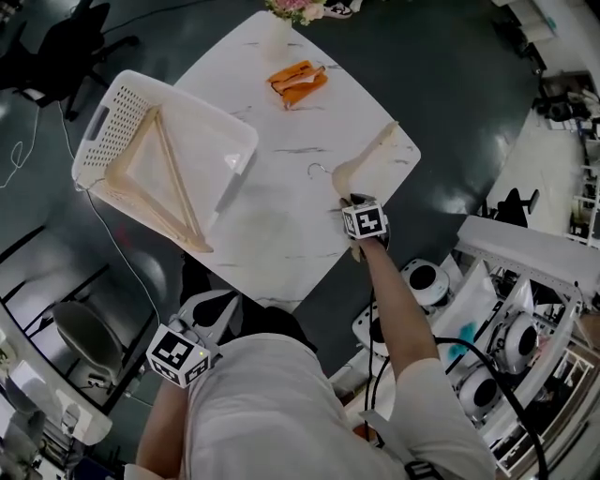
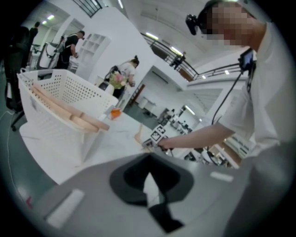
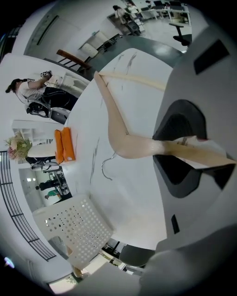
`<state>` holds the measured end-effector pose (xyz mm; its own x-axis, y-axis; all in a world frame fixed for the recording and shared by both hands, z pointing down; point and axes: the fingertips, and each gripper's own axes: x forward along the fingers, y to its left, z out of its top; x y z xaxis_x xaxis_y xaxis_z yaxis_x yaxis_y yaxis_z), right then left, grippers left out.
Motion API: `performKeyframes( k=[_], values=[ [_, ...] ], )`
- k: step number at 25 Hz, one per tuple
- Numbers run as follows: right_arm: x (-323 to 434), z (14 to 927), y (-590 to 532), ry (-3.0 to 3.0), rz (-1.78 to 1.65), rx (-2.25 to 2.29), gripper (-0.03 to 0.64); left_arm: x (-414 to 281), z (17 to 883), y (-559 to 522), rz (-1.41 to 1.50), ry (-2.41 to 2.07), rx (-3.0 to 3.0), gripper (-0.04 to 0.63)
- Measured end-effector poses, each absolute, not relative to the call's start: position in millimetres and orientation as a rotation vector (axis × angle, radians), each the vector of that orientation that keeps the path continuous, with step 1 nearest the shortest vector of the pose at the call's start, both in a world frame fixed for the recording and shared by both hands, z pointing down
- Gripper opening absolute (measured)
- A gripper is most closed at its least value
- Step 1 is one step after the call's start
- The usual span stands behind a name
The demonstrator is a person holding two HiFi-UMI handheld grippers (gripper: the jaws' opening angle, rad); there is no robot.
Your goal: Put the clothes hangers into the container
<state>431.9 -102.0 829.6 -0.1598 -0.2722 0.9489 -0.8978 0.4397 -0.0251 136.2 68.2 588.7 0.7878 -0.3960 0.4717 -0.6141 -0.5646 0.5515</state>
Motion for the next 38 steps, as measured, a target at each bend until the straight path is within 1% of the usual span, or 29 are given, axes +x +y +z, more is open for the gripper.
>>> performKeyframes(
  k=[12,24,31,38],
  values=[
    [424.7,794.4,-104.5,-1.824,0.899,1.125,0.091,128.0,587.9,69.0,0.392,-0.747,2.246,0.003],
    [405.1,740.3,-100.5,-1.939,0.883,1.161,0.091,110.0,573.8,62.6,0.391,-0.755,2.284,0.003],
    [381.7,695.9,-96.5,-2.008,0.876,1.165,0.091,97.4,566.4,54.8,0.367,-0.734,2.328,0.003],
    [337.7,642.8,-87.8,-2.094,0.832,1.111,0.091,76.3,560.0,43.6,0.374,-0.699,2.378,0.003]
  ],
)
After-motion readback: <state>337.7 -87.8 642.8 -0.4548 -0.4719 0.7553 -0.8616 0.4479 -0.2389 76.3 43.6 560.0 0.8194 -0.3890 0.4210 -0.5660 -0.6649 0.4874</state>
